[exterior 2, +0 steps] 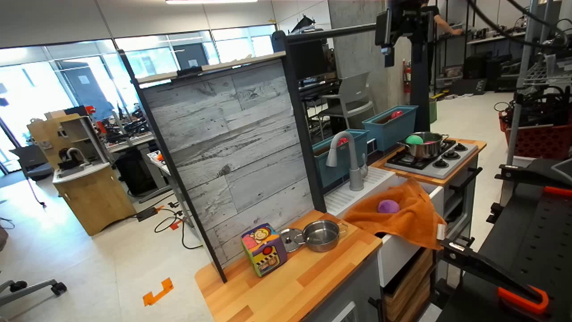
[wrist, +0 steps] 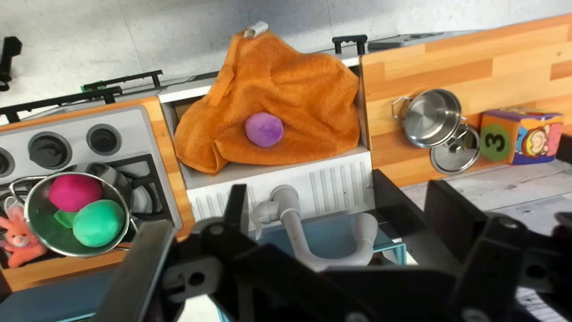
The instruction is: Put the orange towel on the blue object to the right
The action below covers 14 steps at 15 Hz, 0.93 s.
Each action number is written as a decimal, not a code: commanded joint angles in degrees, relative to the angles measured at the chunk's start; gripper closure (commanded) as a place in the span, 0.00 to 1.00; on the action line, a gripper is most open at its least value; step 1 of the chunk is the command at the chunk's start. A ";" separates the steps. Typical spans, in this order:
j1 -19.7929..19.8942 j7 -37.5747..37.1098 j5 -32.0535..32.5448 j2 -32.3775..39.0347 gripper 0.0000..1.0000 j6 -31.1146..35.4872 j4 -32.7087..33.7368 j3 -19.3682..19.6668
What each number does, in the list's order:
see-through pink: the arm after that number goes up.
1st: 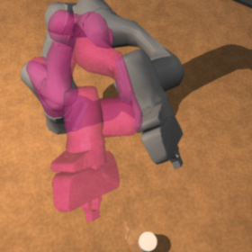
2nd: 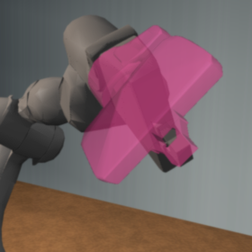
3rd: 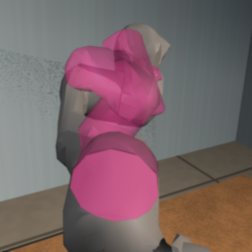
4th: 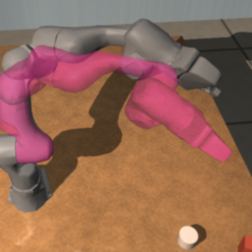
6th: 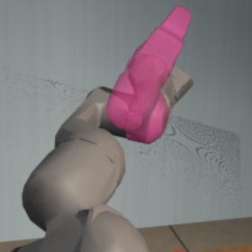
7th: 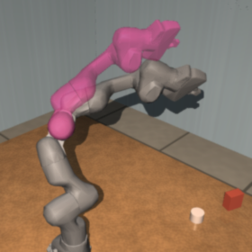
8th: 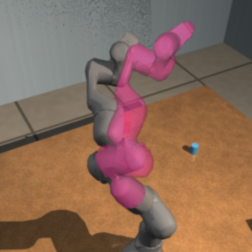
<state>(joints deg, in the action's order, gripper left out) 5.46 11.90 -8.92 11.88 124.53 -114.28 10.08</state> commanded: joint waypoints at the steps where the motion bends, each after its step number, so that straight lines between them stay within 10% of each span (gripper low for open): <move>1: 3.78 -0.40 -4.12 12.20 0.00 -1.01 11.86 -2.15; 9: 9.45 -5.68 -6.56 30.70 0.00 -3.24 29.69 -5.40; 14: 8.33 -3.77 -3.40 30.32 0.00 -2.15 22.74 -5.70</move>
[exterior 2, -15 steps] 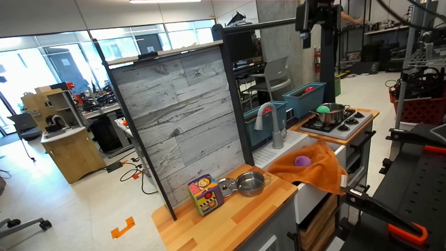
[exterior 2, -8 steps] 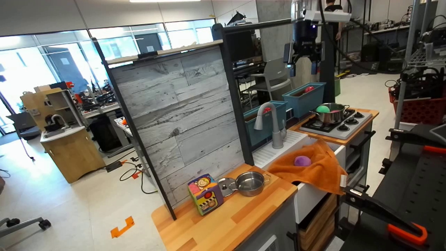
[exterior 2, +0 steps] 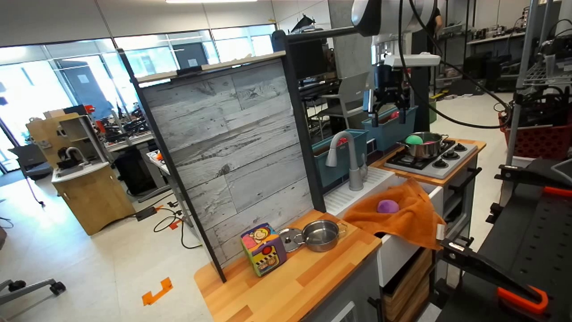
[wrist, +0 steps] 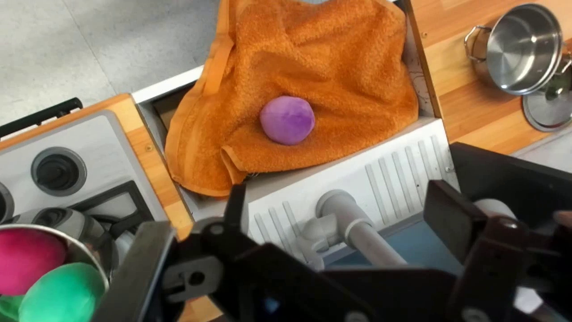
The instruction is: Put the orange towel on the blue object to the right
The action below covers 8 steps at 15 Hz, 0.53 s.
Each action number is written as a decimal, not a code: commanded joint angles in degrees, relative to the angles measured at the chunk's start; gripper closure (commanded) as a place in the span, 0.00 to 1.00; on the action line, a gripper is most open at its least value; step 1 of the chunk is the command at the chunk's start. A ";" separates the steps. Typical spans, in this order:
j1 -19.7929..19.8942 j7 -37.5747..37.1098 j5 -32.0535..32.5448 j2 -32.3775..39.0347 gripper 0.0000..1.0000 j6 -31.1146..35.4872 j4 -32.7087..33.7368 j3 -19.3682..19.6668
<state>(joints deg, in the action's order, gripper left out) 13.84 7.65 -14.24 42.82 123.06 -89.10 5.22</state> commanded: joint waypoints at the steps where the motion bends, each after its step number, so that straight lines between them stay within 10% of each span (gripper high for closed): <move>1: -0.31 0.26 2.48 -0.65 0.00 -0.52 -3.51 -0.81; 8: -3.27 -2.18 4.14 3.57 0.00 4.10 -3.21 -1.75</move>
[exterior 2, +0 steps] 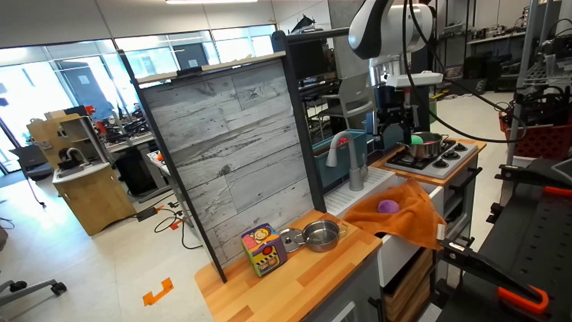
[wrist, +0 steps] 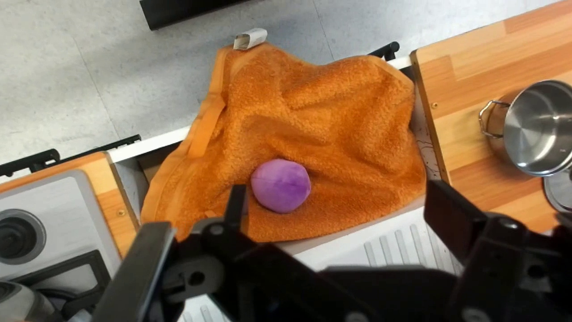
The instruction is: Put the orange towel on the blue object to the right
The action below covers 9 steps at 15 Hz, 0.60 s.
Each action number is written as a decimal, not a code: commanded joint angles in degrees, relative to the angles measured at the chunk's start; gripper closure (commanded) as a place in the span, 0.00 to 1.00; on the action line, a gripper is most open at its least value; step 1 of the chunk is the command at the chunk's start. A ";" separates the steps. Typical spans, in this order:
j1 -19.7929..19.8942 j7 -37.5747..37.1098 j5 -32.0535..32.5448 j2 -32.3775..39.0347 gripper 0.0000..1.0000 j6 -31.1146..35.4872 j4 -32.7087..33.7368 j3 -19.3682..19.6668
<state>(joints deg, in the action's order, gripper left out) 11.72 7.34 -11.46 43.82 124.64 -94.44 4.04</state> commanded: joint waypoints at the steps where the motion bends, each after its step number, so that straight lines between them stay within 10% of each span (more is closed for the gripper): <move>1: -1.89 -2.92 1.78 3.93 0.00 3.22 3.43 -0.41; 9: -6.11 -14.69 6.11 16.31 0.00 2.13 20.45 1.95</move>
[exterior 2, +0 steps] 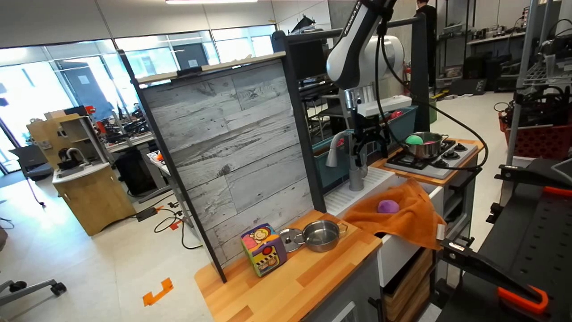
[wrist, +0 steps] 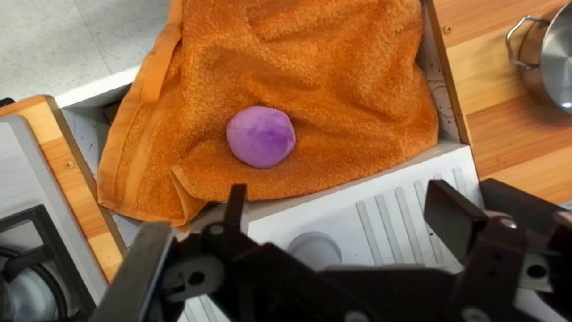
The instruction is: Put the orange towel on the blue object to the right
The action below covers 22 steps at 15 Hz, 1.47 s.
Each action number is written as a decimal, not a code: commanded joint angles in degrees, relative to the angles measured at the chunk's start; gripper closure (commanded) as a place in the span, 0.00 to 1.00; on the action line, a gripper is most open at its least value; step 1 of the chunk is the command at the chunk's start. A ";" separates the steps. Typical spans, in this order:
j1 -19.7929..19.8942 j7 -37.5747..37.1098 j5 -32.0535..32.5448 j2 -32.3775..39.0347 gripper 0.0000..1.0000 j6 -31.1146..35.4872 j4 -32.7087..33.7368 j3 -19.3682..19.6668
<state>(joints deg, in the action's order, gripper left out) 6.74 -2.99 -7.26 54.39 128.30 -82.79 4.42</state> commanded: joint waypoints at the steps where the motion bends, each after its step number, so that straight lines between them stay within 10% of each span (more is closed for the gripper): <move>1: -1.28 -5.97 2.34 7.58 0.00 -2.32 11.55 2.01; 9: -0.49 -7.56 3.60 12.85 0.00 -13.74 15.80 2.50; 22: -2.74 -9.25 11.42 18.56 0.00 -6.99 18.31 5.81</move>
<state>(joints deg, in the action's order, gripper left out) 5.39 -10.77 2.55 70.00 121.10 -68.44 9.02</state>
